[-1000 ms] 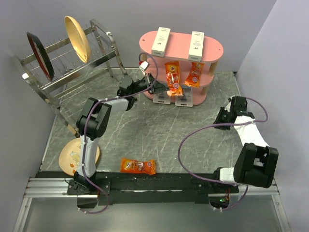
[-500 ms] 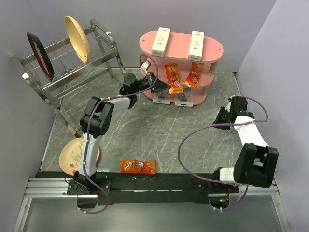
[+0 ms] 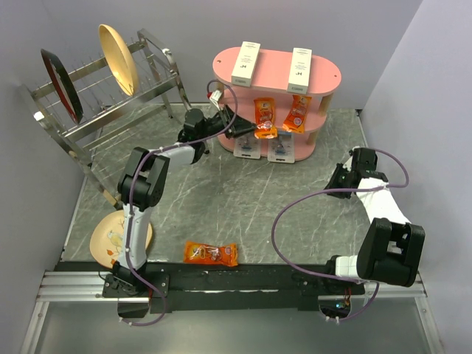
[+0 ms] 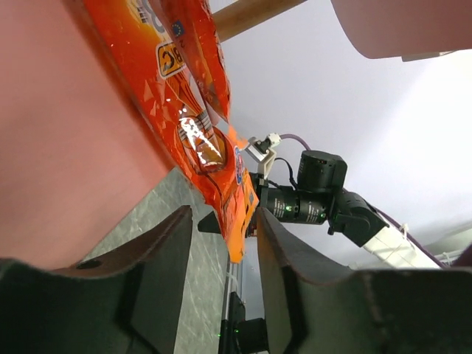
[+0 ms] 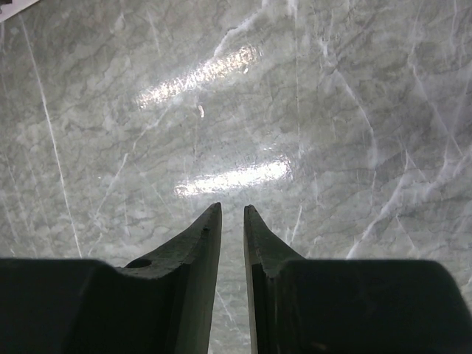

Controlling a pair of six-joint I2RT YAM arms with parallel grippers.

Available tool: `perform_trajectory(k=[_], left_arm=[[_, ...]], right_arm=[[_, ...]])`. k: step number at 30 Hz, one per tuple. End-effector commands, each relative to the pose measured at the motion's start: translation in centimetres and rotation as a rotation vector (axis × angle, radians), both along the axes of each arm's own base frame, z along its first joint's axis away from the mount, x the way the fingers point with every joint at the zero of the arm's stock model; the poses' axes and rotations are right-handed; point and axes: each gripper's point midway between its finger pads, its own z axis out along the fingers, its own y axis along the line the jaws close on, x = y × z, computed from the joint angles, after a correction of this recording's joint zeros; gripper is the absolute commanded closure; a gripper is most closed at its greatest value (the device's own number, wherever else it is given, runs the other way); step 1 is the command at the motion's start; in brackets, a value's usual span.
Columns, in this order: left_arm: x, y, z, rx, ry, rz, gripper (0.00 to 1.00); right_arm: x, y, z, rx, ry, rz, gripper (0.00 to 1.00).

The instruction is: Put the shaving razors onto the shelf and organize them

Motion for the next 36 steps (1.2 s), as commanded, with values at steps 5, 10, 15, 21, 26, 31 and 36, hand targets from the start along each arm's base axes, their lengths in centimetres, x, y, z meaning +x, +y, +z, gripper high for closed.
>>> perform_trajectory(k=[5,10,15,21,26,31,36], left_arm=[[-1.6,1.4,4.9,-0.004,-0.09,0.024,0.48],[-2.9,1.8,3.6,0.037,-0.087,0.016,0.46],[-3.8,1.0,2.9,0.069,-0.119,-0.014,0.46],[-4.7,-1.4,2.2,0.052,-0.139,-0.064,0.53],[-4.6,-2.2,2.1,0.02,-0.14,-0.055,0.59],[-3.3,-2.2,0.9,0.033,-0.071,-0.008,0.63],[-2.6,-2.0,0.9,0.015,-0.038,0.038,0.52]], right_arm=[[0.6,-0.3,0.6,-0.001,-0.043,-0.017,0.73],[0.9,-0.1,0.6,0.009,-0.047,-0.017,0.73],[1.0,0.0,0.5,0.017,-0.046,-0.018,0.73],[1.1,-0.1,0.6,0.014,-0.046,-0.016,0.73],[0.6,-0.1,0.5,0.008,-0.042,-0.017,0.73],[0.3,-0.1,0.2,0.007,-0.04,-0.021,0.73],[0.5,-0.2,0.3,0.004,-0.042,-0.022,0.73]])
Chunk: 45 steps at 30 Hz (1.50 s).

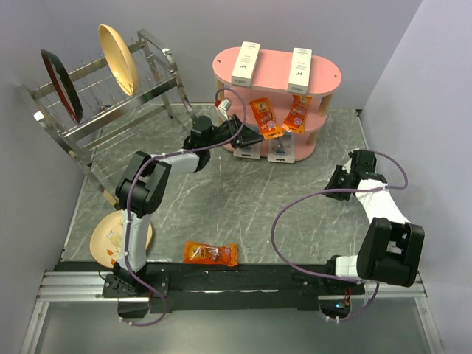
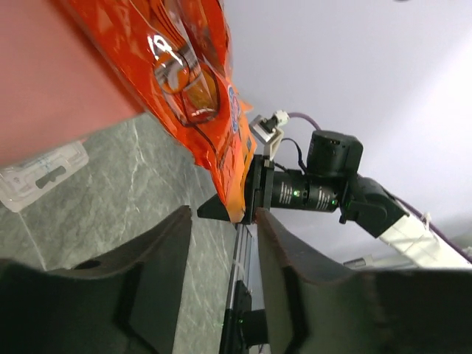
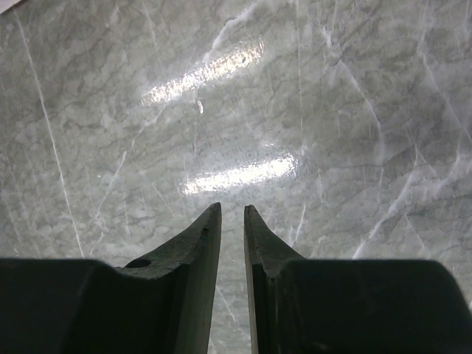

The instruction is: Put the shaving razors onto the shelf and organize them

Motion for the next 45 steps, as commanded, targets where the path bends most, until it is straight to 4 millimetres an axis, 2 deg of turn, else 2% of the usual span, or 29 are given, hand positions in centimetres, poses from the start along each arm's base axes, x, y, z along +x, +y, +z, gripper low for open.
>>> perform_trajectory(k=[1,5,14,17,18,24,26,31,36,40,45], left_arm=[[1.3,0.2,2.4,-0.063,-0.035,0.053,0.52],[1.9,-0.2,2.4,-0.071,-0.022,0.07,0.51],[1.7,-1.1,1.9,-0.072,-0.004,0.049,0.64],[1.7,-1.2,2.3,-0.076,-0.023,0.039,0.75],[1.6,-1.2,2.6,-0.076,-0.034,0.036,0.82],[1.2,-0.3,3.9,-0.059,-0.094,-0.002,0.99],[1.4,0.0,3.9,-0.031,-0.112,-0.016,0.99],[0.3,-0.1,3.3,0.033,-0.181,-0.142,0.99],[0.3,0.0,2.6,0.062,-0.216,-0.15,0.99],[-1.1,-0.6,2.6,0.06,-0.284,-0.234,0.99],[-1.2,-0.9,2.7,0.057,-0.301,-0.239,0.99]], right_arm=[[1.0,-0.5,1.0,-0.018,-0.05,-0.01,0.73],[1.1,-0.6,0.8,-0.015,-0.047,-0.012,0.73],[1.3,-0.7,0.9,-0.022,-0.05,-0.012,0.73],[1.2,-0.8,0.7,-0.023,-0.046,-0.015,0.73],[1.1,-0.7,0.6,-0.025,-0.044,-0.013,0.73],[1.0,-0.7,0.6,-0.023,-0.047,-0.017,0.73],[1.0,-0.7,0.5,-0.02,-0.046,-0.018,0.73],[0.9,-0.5,0.3,-0.014,-0.047,-0.02,0.73],[0.9,-0.5,0.3,-0.011,-0.049,-0.022,0.73],[0.8,-0.5,0.2,-0.015,-0.048,-0.022,0.73],[0.7,-0.5,0.1,-0.01,-0.05,-0.026,0.73]])
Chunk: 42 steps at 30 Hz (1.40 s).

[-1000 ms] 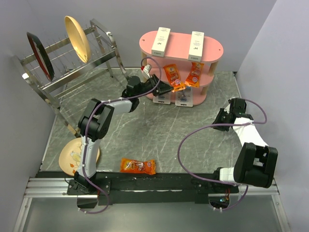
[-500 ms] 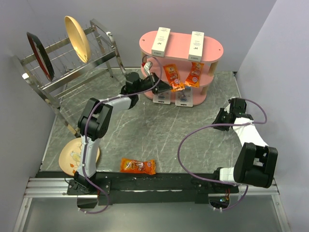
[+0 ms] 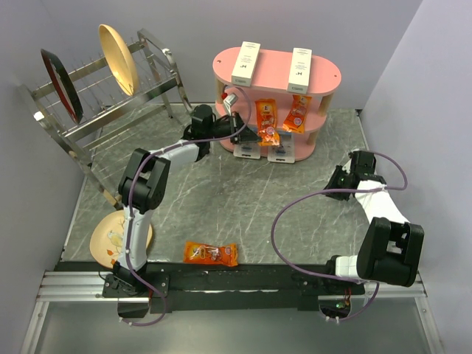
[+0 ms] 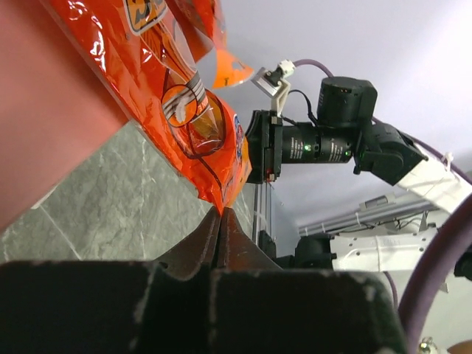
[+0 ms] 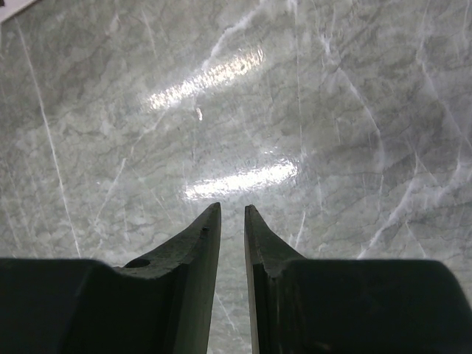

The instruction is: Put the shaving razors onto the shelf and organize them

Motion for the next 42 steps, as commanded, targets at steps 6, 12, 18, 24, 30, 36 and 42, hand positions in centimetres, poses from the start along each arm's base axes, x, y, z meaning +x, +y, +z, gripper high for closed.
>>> perform_trajectory(k=[6,12,18,24,30,36,42], left_arm=[[-0.5,-1.2,3.5,-0.049,-0.215,-0.05,0.98],[1.2,-0.7,4.2,-0.038,-0.232,0.031,0.83],[1.4,0.1,5.2,-0.045,-0.226,0.083,0.7],[1.0,0.6,6.2,-0.083,-0.217,0.111,0.58],[-0.5,2.0,8.5,-0.143,-0.254,0.12,0.53],[-2.8,2.9,7.6,-0.081,-0.263,0.087,0.44],[-6.1,1.7,2.9,0.087,-0.355,0.019,0.99]], right_arm=[[0.5,-0.4,0.4,-0.008,-0.032,-0.018,0.73],[0.5,-0.4,0.4,-0.009,-0.035,-0.02,0.73],[0.4,-0.3,0.3,-0.004,-0.036,-0.026,0.72],[0.6,-0.4,0.3,-0.005,-0.036,-0.024,0.72],[0.6,-0.4,0.3,-0.005,-0.037,-0.027,0.72],[0.5,-0.5,0.4,-0.013,-0.036,-0.028,0.71],[0.4,-0.4,0.2,-0.004,-0.04,-0.034,0.71]])
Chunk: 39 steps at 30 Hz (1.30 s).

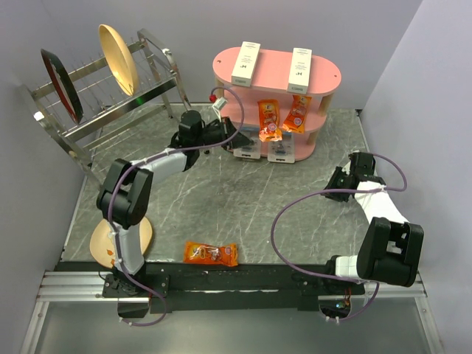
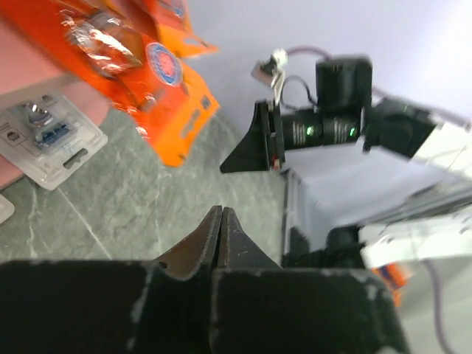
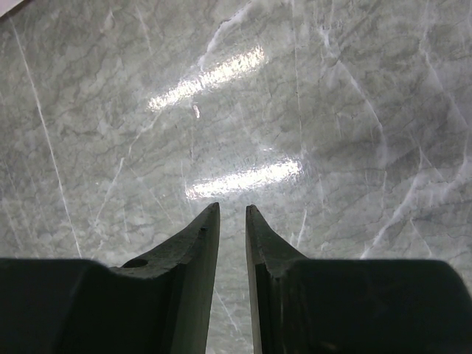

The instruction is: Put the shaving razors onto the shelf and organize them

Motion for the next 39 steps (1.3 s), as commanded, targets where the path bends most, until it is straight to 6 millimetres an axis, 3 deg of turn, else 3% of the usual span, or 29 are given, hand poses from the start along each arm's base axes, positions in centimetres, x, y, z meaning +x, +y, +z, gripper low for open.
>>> perform_trajectory(k=[1,2,8,16,23,32,39], left_arm=[[-2.7,-1.8,1.2,0.096,-0.279,-0.079,0.99],[-3.8,-2.8,0.1,0.139,-0.248,-0.113,0.99],[-3.6,-5.2,0.2,0.145,-0.314,-0.066,0.99],[0.5,-7.1,-0.3,0.23,-0.315,0.136,0.94],[4.1,-6.7,0.0,0.315,-0.322,0.3,0.94],[5.9,-5.8,0.4,0.364,-0.338,0.367,0.94],[7.0,-3.5,-0.1,0.416,-0.315,0.445,0.93]], right_arm=[[0.6,-0.5,0.6,-0.015,-0.05,-0.02,0.71],[0.6,-0.5,0.6,-0.015,-0.051,-0.022,0.71],[0.3,-0.3,0.5,-0.011,-0.047,-0.02,0.72],[-0.2,-0.5,0.3,-0.011,-0.044,-0.035,0.72],[-0.4,-0.6,0.2,-0.007,-0.042,-0.046,0.73],[0.0,-0.8,0.0,-0.006,-0.044,-0.05,0.72],[0.3,-1.0,0.1,-0.008,-0.044,-0.056,0.72]])
